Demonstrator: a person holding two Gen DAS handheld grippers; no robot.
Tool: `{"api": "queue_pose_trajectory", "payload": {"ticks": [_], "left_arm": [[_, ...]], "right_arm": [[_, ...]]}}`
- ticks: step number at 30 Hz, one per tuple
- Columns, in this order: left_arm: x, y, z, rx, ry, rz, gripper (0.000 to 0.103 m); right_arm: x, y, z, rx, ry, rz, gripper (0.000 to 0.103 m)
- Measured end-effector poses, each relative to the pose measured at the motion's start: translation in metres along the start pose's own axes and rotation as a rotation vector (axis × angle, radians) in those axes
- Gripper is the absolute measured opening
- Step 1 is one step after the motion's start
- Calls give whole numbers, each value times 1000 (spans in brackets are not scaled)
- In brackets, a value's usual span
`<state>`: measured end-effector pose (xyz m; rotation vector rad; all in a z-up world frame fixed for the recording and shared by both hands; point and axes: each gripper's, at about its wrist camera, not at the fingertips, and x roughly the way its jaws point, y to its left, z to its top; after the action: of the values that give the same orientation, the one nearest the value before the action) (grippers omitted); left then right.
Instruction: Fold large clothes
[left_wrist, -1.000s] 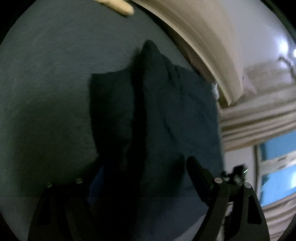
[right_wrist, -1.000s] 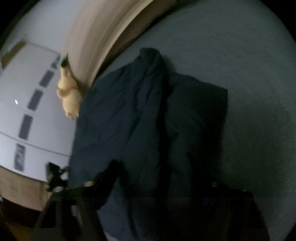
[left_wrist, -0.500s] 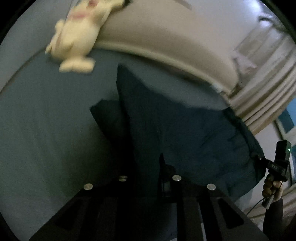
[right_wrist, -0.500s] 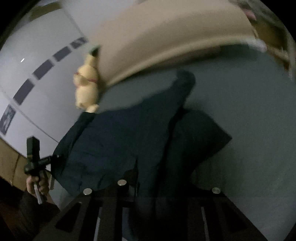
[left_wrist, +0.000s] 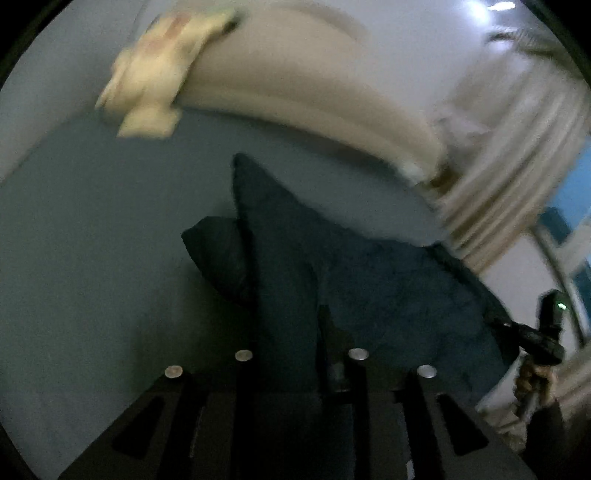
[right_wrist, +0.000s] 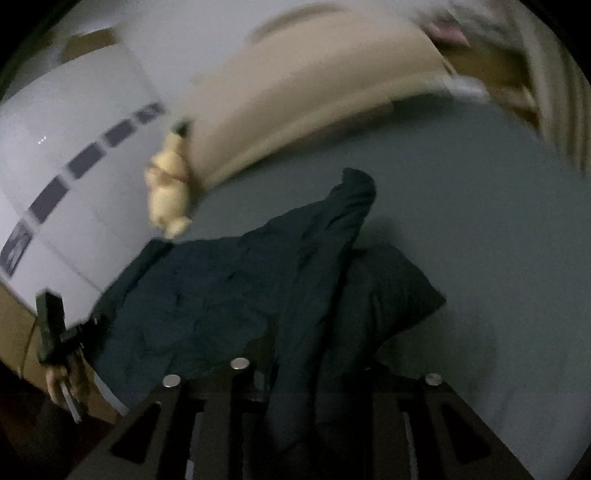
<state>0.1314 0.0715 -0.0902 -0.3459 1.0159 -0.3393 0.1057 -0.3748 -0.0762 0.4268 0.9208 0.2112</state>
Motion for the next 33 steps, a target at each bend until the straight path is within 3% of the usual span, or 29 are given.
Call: {"api": "queue_pose_trajectory", "payload": {"ticks": [1, 3, 5, 8, 10, 13, 16, 18, 21, 23, 24, 29, 33], "left_arm": [[20, 12, -15, -37, 64, 65, 44], [15, 27, -30, -96, 21, 45, 56], [-11, 29, -31, -110, -29, 78, 57], [-61, 17, -22, -56, -165, 212, 60], [-90, -6, -20, -12, -269, 278, 67], [-94, -55, -25, 83, -344, 268, 76], [-71, -108, -49, 207, -377, 283, 76], [-53, -131, -71, 266, -397, 321, 76], [-21, -132, -85, 284, -353, 361, 76], [9, -128, -97, 297, -225, 419, 76], [19, -124, -100, 297, -198, 423, 77], [25, -116, -103, 294, -200, 432, 79], [4, -120, -87, 250, -184, 382, 78]], "right_arm": [[23, -13, -16, 16, 67, -69, 47], [44, -36, -41, 94, 113, -123, 58], [26, -42, -50, 152, 11, -127, 60], [-16, -34, -48, 169, -153, -268, 63], [-41, -11, -43, 137, -257, -296, 70], [-56, 41, -46, 20, -342, -285, 85], [-36, 93, -61, -91, -343, -254, 85], [-21, 108, -77, -128, -322, -268, 85], [14, 120, -100, -155, -252, -297, 85], [44, 122, -108, -186, -179, -350, 85], [50, 111, -112, -197, -158, -361, 86], [56, 101, -120, -170, -143, -372, 94], [51, 106, -103, -171, -85, -360, 94]]}}
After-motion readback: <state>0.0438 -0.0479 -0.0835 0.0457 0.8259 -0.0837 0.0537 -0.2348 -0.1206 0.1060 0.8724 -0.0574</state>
